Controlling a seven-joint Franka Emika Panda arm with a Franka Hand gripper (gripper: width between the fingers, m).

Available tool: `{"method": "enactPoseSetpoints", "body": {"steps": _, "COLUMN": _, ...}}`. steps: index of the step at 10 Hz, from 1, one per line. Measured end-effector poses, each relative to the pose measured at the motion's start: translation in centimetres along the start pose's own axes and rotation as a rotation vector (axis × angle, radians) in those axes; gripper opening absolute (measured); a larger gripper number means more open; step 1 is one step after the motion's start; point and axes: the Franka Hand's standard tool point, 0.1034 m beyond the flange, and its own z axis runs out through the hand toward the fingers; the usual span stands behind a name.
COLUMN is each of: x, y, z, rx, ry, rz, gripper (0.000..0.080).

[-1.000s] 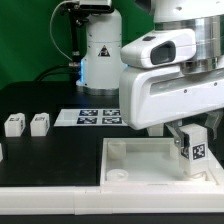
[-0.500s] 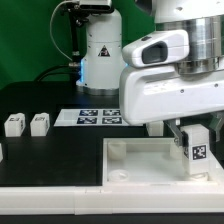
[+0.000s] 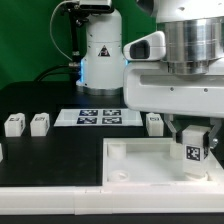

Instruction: Assemble one leg

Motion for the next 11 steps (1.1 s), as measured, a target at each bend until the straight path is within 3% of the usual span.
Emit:
{"method": "enactPoseSetpoints", "body": {"steps": 2, "x": 0.11, "y": 0.18, "z": 0.07, "rx": -0.001, "ry": -0.002, "rz": 0.285, "gripper": 0.0291}}
{"method": "enactPoseSetpoints", "body": {"steps": 5, "x": 0.1, "y": 0.2, "z": 0.1, "rx": -0.002, "ry": -0.003, "rz": 0.318, "gripper": 0.0291}}
{"method": "enactPoseSetpoints", "body": {"steps": 7, "x": 0.02, "y": 0.17, "z": 0.15, "rx": -0.002, "ry": -0.004, "rz": 0.274, "gripper": 0.0532}}
{"method": "enactPoseSetpoints", "body": {"steps": 8, "x": -0.1, "y": 0.08, "z": 0.16, "rx": -0.002, "ry": -0.004, "rz": 0.215, "gripper": 0.0612}}
{"method": "enactPoseSetpoints", "body": {"steps": 11, "x": -0.46, "y": -0.32, "z": 0.16, "rx": 0.003, "ry": -0.002, "rz": -0.215, "gripper": 0.0642}}
